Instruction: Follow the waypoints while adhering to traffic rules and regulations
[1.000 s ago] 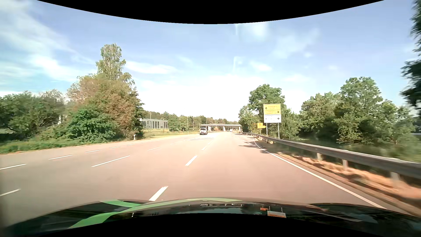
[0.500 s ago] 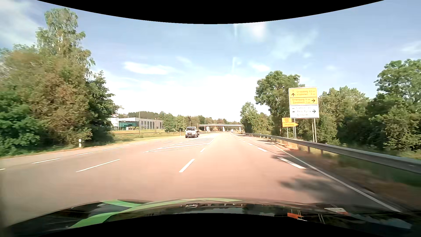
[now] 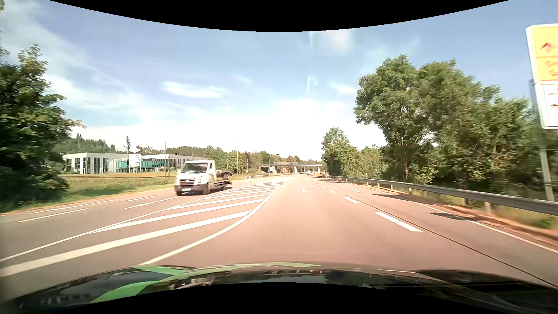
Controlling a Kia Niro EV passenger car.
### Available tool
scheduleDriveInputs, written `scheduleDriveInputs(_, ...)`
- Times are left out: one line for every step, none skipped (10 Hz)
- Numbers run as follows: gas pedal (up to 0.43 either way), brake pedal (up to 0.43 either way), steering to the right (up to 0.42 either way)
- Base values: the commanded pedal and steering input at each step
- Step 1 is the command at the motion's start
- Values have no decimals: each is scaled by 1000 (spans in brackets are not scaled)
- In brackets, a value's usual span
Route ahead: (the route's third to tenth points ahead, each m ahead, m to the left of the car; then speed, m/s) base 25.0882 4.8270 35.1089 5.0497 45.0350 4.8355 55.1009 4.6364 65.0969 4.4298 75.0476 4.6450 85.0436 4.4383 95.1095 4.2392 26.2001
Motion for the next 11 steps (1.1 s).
scheduleDriveInputs(299,0,0)
scheduleDriveInputs(311,0,1)
scheduleDriveInputs(311,0,1)
scheduleDriveInputs(299,0,1)
scheduleDriveInputs(280,0,1)
scheduleDriveInputs(240,0,1)
scheduleDriveInputs(228,0,1)
scheduleDriveInputs(228,0,1)
scheduleDriveInputs(228,0,1)
scheduleDriveInputs(228,0,1)
scheduleDriveInputs(220,0,0)
